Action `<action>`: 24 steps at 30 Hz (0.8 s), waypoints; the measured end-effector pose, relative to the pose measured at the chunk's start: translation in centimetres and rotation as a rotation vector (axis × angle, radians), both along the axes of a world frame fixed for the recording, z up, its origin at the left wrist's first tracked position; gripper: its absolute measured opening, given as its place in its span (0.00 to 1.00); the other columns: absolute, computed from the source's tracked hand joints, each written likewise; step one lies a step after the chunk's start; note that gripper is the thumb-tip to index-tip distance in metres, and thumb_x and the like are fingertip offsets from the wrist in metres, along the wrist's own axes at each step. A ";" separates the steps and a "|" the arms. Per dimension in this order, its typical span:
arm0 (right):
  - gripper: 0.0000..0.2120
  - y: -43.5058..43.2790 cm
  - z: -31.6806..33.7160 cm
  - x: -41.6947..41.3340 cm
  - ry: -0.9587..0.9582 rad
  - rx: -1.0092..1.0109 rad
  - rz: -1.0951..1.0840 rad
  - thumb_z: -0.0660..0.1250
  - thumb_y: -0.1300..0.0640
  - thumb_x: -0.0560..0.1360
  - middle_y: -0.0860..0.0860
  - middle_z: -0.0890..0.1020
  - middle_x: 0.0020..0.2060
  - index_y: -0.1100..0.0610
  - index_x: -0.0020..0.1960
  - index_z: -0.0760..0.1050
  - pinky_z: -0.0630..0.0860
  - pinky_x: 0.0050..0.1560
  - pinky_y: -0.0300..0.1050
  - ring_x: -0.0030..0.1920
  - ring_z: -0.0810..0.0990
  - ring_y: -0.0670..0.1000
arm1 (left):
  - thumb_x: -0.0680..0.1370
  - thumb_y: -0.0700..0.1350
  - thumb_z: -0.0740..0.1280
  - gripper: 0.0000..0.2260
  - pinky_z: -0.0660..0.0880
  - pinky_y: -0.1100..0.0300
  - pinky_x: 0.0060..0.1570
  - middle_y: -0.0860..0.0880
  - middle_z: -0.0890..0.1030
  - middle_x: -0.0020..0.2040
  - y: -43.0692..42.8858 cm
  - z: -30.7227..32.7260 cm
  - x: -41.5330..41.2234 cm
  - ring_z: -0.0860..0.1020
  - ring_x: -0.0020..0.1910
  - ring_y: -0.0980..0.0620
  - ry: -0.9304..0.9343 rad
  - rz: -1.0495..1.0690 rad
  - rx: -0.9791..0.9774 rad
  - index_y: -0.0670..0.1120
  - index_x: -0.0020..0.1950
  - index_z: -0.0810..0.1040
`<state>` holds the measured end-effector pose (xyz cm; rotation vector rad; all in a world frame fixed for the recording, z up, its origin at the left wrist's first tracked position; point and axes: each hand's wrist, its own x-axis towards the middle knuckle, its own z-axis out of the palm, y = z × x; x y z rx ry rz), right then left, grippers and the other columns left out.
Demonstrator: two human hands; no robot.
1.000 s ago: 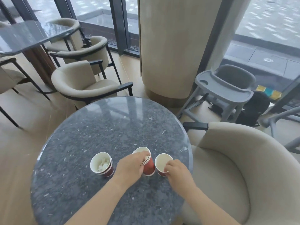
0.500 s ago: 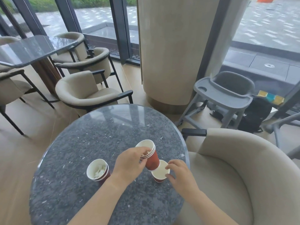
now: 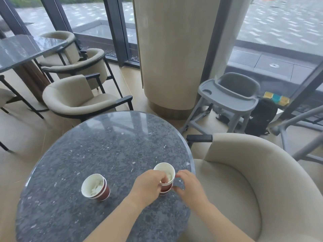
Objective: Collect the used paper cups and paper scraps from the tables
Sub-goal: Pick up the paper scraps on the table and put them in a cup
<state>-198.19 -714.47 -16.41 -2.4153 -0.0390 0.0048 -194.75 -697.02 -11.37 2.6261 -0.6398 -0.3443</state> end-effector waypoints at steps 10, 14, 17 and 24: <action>0.11 1.2 -0.8 -0.1 -0.014 -0.075 0.104 0.70 0.56 0.71 0.43 0.68 0.61 0.45 0.51 0.76 0.71 0.52 0.39 0.59 0.67 0.43 | 0.74 0.41 0.64 0.10 0.70 0.62 0.55 0.55 0.78 0.54 1.0 -1.7 0.4 0.73 0.56 0.55 0.039 0.005 -0.036 0.53 0.51 0.78; 0.06 2.2 -1.6 -0.1 0.061 -0.165 0.117 0.68 0.53 0.73 0.43 0.64 0.66 0.48 0.49 0.78 0.73 0.51 0.44 0.66 0.62 0.46 | 0.74 0.42 0.63 0.10 0.69 0.62 0.56 0.56 0.77 0.53 3.5 -1.8 0.1 0.72 0.56 0.57 0.037 0.041 -0.016 0.54 0.52 0.77; 0.05 3.3 -1.8 0.5 0.058 -0.174 0.140 0.67 0.51 0.74 0.44 0.67 0.65 0.49 0.48 0.79 0.73 0.50 0.44 0.65 0.63 0.45 | 0.74 0.43 0.64 0.09 0.68 0.64 0.57 0.57 0.77 0.53 5.7 -1.8 -0.2 0.73 0.56 0.58 0.028 0.104 -0.009 0.54 0.52 0.77; 0.06 7.8 -1.3 2.8 -0.001 -0.146 0.216 0.67 0.52 0.73 0.45 0.70 0.62 0.50 0.49 0.80 0.74 0.50 0.44 0.63 0.66 0.46 | 0.74 0.43 0.63 0.08 0.72 0.61 0.51 0.58 0.78 0.50 10.7 -1.4 -0.8 0.74 0.52 0.58 0.000 0.279 -0.018 0.55 0.48 0.77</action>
